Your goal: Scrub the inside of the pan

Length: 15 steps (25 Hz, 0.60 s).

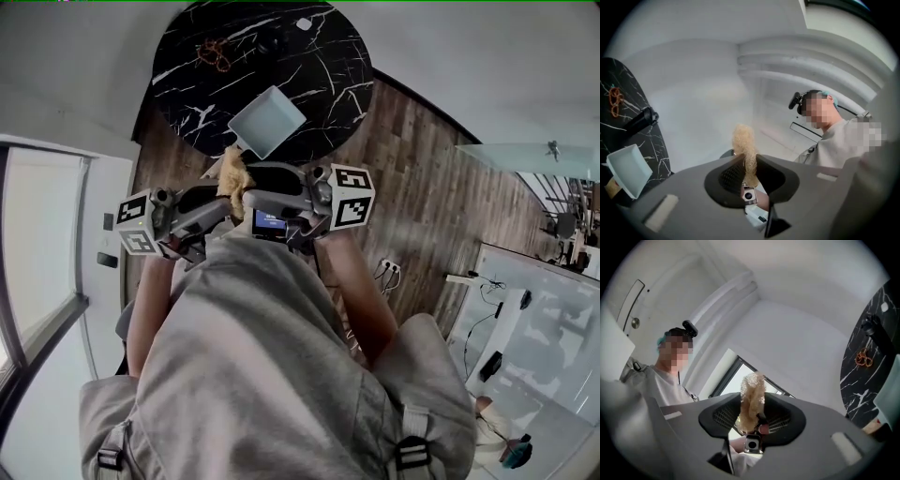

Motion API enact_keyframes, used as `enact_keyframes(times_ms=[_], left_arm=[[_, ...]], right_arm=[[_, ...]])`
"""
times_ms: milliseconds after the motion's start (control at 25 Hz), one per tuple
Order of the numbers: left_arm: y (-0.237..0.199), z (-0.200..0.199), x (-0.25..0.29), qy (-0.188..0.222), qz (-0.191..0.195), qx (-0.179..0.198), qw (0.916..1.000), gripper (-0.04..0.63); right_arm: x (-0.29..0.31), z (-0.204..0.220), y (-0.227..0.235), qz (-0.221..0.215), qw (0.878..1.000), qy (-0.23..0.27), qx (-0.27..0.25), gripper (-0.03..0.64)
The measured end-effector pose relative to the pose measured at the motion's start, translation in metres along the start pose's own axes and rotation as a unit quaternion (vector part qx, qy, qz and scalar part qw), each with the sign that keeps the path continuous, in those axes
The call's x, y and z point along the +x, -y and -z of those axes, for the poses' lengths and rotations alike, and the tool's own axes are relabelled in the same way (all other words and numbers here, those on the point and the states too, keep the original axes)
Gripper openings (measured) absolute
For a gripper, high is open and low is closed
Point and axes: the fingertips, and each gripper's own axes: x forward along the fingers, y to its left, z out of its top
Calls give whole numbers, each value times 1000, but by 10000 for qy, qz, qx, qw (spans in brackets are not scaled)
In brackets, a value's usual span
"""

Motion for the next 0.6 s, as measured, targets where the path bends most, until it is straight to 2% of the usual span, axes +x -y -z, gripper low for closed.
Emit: enact_keyframes(times_ms=[40,160,280,360,400,560,600], left_arm=[[-5,-2,-4,19,-83,-13,10000,60],[-16,-3,-16,-119,-394,61,9991,60],[-25,-5,-23,-155,-654,128,9977,60],[-34,-7,-26,-127,-888,185,9958,60],[-37,-8,-25,-153,-999,220,9946,58],[-60,-4,-33,-540,-1565,602,9844,55],[-69,-4,-38,-560,-1703,669,9815,57]], right_arm=[[3,-1,1,13,10000,14,9,141],[10,1,12,225,9996,-164,16,97],[15,2,20,136,9994,-270,153,114],[19,0,25,-68,9987,-207,469,229],[21,0,28,-81,9979,-223,596,248],[34,14,63,491,9946,-761,499,178],[35,15,74,612,9940,-796,443,143]])
